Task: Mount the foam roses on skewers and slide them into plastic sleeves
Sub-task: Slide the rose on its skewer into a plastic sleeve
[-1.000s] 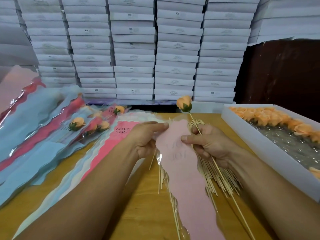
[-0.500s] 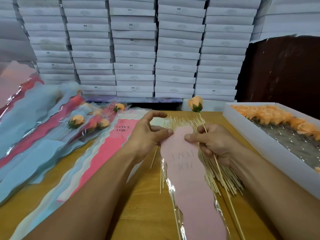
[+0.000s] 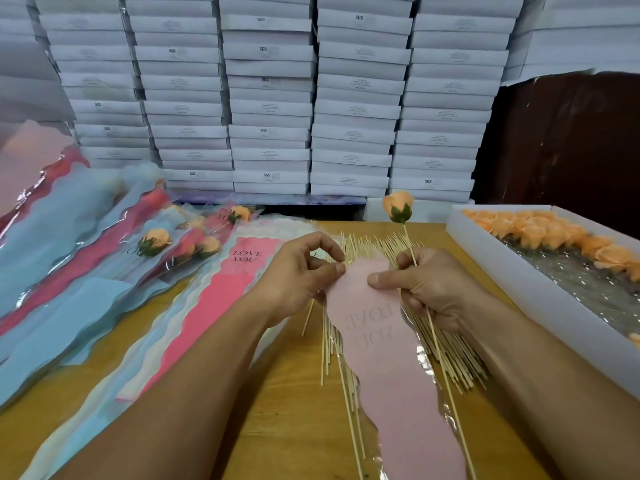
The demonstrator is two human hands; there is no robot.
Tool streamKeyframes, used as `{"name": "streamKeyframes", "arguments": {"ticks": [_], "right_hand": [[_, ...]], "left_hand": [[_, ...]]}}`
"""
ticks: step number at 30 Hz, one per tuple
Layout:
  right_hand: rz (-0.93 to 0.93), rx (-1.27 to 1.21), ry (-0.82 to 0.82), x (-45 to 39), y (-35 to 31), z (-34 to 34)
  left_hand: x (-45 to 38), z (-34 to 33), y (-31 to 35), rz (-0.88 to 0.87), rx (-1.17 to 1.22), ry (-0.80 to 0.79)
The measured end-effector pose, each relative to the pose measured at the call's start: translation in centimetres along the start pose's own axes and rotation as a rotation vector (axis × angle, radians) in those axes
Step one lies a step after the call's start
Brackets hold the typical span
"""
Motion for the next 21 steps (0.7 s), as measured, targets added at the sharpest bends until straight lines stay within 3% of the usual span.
{"name": "streamKeyframes", "arguments": {"ticks": [10,21], "right_hand": [[-0.026,0.015,0.025,-0.4,0.6,0.2],[-0.008,0.083,0.066,-0.7,1.1,0.2]], "left_hand": [[-0.2,1.3,1.2,-0.198,-0.247,0.205],[0.1,1.0,1.7,-0.254,-0.293,0.153]]}}
Point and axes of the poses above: each hand's wrist, its own x-axis away from the middle knuckle, its own z-axis out of the back of the hand, y = z × x, the point moved 8 cm from there along -x, towards the middle knuckle, and after that the axes turned 10 degrees about y, right-handed, at the moved point
